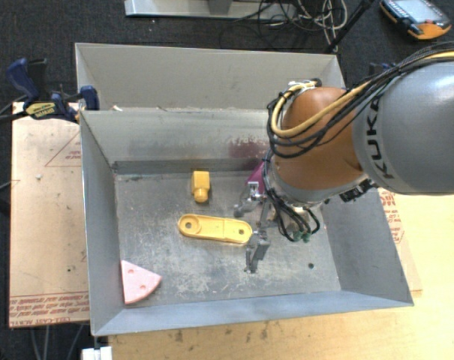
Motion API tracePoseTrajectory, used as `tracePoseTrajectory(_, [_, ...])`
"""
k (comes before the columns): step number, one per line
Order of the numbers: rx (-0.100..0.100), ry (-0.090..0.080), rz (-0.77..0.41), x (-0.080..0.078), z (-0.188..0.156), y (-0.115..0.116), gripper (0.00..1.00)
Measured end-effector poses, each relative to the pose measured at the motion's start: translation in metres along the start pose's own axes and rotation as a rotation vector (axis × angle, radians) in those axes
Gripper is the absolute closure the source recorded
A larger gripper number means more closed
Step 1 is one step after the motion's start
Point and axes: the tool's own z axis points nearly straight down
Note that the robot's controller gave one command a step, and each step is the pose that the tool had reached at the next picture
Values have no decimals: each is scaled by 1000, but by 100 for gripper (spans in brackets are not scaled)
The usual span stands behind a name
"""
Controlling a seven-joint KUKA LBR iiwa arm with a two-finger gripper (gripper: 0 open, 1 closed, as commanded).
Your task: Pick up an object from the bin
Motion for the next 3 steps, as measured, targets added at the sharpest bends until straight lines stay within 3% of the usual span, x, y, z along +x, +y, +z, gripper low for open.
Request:
tracePoseTrajectory(1, [0, 0, 0, 0, 0, 0, 0])
tracePoseTrajectory(2, [-1, -9, 6, -22, 46, -6, 0])
tracePoseTrajectory(3, [-4, -18, -37, -78, 100, 34, 100])
